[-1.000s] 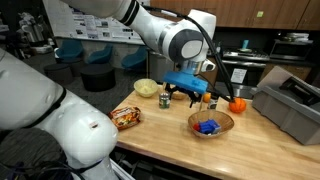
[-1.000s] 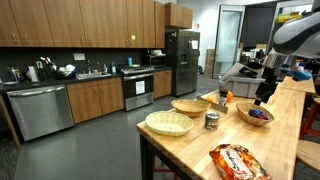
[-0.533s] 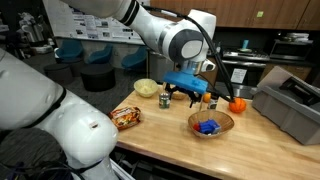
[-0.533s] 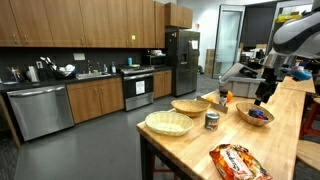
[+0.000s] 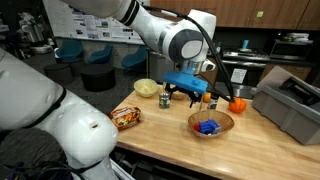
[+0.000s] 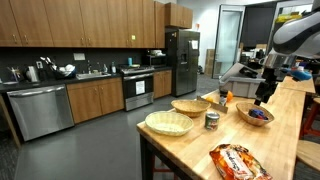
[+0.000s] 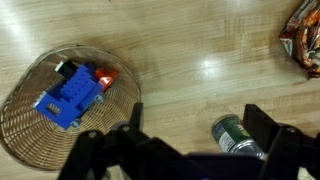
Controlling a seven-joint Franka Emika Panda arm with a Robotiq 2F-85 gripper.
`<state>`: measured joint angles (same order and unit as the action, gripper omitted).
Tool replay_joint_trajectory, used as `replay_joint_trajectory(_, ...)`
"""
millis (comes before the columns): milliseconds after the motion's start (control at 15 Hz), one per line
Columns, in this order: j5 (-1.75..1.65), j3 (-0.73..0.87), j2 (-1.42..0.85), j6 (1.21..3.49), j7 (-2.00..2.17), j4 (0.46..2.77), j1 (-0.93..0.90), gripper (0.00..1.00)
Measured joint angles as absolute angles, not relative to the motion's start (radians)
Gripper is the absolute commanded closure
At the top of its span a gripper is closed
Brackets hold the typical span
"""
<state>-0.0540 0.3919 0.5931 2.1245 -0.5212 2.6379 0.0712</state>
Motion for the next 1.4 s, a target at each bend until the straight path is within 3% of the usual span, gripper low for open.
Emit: replay_joint_trajectory(1400,-0.051,0.364,0.594,2.118,-0.523,2.636,0.076,0.00)
